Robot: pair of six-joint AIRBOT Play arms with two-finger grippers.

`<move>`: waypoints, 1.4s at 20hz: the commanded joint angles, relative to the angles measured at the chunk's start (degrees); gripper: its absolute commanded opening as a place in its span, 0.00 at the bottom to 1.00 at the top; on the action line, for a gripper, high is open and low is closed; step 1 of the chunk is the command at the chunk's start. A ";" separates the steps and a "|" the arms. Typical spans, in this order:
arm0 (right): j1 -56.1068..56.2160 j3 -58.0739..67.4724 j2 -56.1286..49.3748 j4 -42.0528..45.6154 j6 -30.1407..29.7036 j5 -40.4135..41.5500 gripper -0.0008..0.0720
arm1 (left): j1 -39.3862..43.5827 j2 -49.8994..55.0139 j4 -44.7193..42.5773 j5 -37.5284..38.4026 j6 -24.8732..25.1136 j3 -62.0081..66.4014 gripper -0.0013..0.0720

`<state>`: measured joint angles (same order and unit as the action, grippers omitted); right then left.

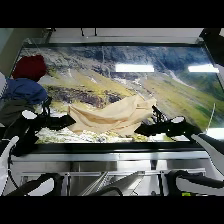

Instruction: Fold the shirts.

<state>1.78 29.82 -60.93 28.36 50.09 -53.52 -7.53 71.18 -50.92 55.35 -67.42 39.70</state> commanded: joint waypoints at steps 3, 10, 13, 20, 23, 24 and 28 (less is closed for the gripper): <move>1.05 0.92 -0.44 1.33 -0.85 -0.20 0.04 | 4.15 0.02 -0.07 5.33 1.99 1.11 0.04; -4.83 17.99 16.13 1.36 0.74 -12.85 0.04 | -3.89 -1.79 7.32 28.44 -2.03 19.65 0.04; -12.17 32.87 24.39 1.36 0.76 -13.25 0.04 | -9.66 -6.14 24.96 31.39 -4.15 26.36 0.04; -22.80 62.88 33.59 1.38 0.39 -12.98 0.04 | -18.05 -19.06 49.03 32.94 -5.07 36.41 0.04; -23.23 65.37 36.04 0.46 -0.83 -14.64 0.04 | -18.14 -25.24 48.85 31.50 -4.96 39.10 0.04; -23.23 65.31 36.04 -0.90 -0.83 -17.29 0.04 | -17.44 -26.95 48.57 30.64 -4.59 39.12 0.04; -23.23 55.98 33.07 -11.41 -4.31 -23.74 0.04 | -10.56 -29.40 28.13 27.52 -8.63 36.70 0.04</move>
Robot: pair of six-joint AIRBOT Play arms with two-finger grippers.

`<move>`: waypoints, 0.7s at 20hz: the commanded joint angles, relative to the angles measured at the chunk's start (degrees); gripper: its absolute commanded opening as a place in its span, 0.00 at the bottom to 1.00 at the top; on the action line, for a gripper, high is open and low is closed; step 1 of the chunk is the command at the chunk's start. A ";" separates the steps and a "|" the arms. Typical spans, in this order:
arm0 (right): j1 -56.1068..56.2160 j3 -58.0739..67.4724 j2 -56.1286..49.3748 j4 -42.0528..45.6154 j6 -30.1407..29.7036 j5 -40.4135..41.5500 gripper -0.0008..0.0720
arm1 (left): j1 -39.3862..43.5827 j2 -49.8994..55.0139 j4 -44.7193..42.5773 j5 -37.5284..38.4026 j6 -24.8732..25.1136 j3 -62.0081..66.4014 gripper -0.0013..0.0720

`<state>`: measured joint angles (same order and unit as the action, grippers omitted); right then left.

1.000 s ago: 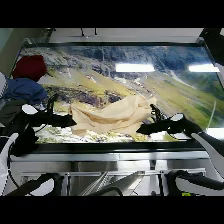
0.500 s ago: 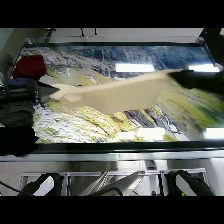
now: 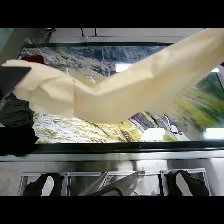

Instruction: Fold the shirts.

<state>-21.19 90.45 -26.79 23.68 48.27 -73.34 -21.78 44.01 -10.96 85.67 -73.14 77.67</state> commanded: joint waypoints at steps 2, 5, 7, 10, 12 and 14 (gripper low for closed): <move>-0.24 -13.00 -3.37 -9.29 -4.92 -3.72 0.04 | 8.07 -1.84 -16.09 -8.31 -3.45 -8.13 0.04; 0.35 -23.82 -9.29 -10.43 -8.79 -1.44 0.04 | 16.04 4.37 -16.52 -18.88 -1.97 -18.80 0.04; 1.51 -28.50 -15.32 -10.45 -11.32 0.70 0.04 | 21.53 12.39 -16.46 -26.77 1.99 -23.08 0.04; 3.58 -30.38 -27.23 -10.47 -13.07 1.97 0.04 | 26.03 26.67 -15.98 -31.98 4.79 -22.69 0.04; 4.81 -30.38 -34.71 -10.49 -14.12 2.19 0.04 | 26.58 36.52 -16.04 -28.85 4.87 -18.86 0.04; 6.12 -30.38 -40.89 -10.43 -14.73 2.19 0.04 | 26.56 44.96 -16.02 -23.85 5.68 -14.56 0.71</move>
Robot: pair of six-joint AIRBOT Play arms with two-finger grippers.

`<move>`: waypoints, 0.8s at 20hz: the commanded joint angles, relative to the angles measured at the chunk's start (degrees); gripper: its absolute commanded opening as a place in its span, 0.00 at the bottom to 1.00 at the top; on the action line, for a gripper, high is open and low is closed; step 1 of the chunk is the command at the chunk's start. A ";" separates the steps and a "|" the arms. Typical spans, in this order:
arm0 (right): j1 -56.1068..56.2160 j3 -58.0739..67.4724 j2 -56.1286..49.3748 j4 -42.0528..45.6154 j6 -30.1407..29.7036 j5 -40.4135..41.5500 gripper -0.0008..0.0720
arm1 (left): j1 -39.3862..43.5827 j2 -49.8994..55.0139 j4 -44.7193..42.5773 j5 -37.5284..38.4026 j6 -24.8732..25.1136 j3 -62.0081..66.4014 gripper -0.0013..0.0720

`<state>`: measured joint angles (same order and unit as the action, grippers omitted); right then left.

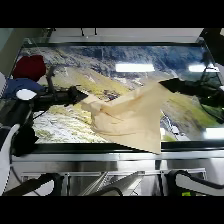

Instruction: Fold the shirts.

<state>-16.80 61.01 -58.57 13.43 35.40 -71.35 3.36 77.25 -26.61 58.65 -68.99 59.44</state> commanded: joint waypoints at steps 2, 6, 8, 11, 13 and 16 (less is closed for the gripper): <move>2.60 -0.94 -13.31 -0.17 -2.58 0.26 0.04 | 0.90 17.70 -0.44 6.29 1.42 7.34 0.97; 2.58 -0.94 -15.28 1.84 -2.62 0.46 0.04 | -2.45 23.17 -0.76 12.35 0.17 15.02 0.97; 2.58 -0.94 -15.26 3.82 -2.21 0.42 0.04 | -4.13 23.21 -1.36 16.26 -0.20 16.85 0.97; 2.58 -0.94 -15.28 4.55 -2.16 0.44 0.04 | -6.19 23.21 -8.31 21.84 -3.04 20.15 0.97; 2.60 -0.94 -15.28 4.52 -2.16 0.44 0.04 | -7.43 23.21 -10.32 23.21 -4.20 22.27 0.97; 2.60 -0.94 -15.28 4.55 -1.99 0.44 0.04 | -7.76 23.23 -10.51 19.21 -5.09 22.95 0.97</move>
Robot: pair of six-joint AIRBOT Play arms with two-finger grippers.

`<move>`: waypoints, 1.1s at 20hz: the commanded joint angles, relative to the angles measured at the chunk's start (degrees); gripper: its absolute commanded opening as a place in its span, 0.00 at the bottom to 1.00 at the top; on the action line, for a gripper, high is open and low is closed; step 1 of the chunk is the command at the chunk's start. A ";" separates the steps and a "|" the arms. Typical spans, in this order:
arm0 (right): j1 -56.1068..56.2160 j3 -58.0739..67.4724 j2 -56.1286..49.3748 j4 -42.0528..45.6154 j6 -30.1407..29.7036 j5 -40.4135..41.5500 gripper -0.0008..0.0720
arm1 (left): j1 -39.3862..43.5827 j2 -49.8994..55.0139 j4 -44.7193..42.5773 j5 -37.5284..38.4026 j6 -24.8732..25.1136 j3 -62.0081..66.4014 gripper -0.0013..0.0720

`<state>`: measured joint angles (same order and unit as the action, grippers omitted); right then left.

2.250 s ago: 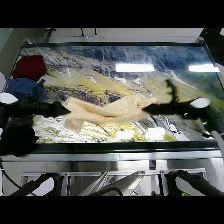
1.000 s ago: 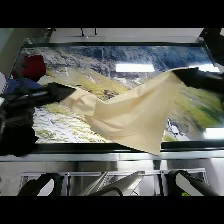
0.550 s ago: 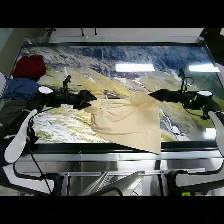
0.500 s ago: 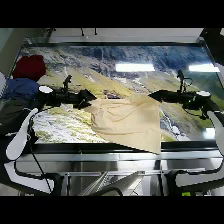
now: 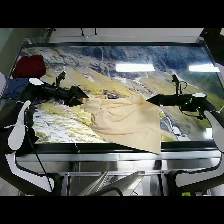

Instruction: Fold the shirts.

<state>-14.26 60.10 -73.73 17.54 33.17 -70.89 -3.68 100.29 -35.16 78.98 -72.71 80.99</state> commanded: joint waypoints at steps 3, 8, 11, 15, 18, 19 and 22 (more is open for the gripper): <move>0.07 -0.02 -0.11 0.44 0.24 -0.02 0.04 | 0.42 0.20 -2.32 -8.85 -1.29 1.42 0.95; 0.07 -0.02 -0.11 0.44 0.22 0.00 0.04 | 0.79 0.20 -2.97 -13.97 -0.72 1.42 0.74; 0.07 -0.02 -0.11 0.44 0.22 0.04 0.04 | 0.72 0.20 -5.95 -17.77 -0.74 1.42 0.74; 0.07 -0.02 -0.11 0.44 0.24 -0.02 0.04 | 0.72 0.20 -5.27 -23.52 -0.72 1.70 0.74; 0.04 -0.02 -0.11 0.46 0.26 -0.04 0.04 | -0.72 0.20 -5.88 -17.25 0.04 5.40 0.74; 0.04 -0.02 -0.11 0.46 0.26 -0.04 0.04 | -1.33 0.20 -5.92 -14.25 0.83 6.99 0.74; 0.07 -0.02 -0.11 0.46 0.26 -0.02 0.04 | -2.80 0.20 -11.65 -8.20 1.27 9.53 0.74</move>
<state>-14.26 60.10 -73.82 18.00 33.39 -70.91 -5.28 100.47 -42.26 64.93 -72.12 88.25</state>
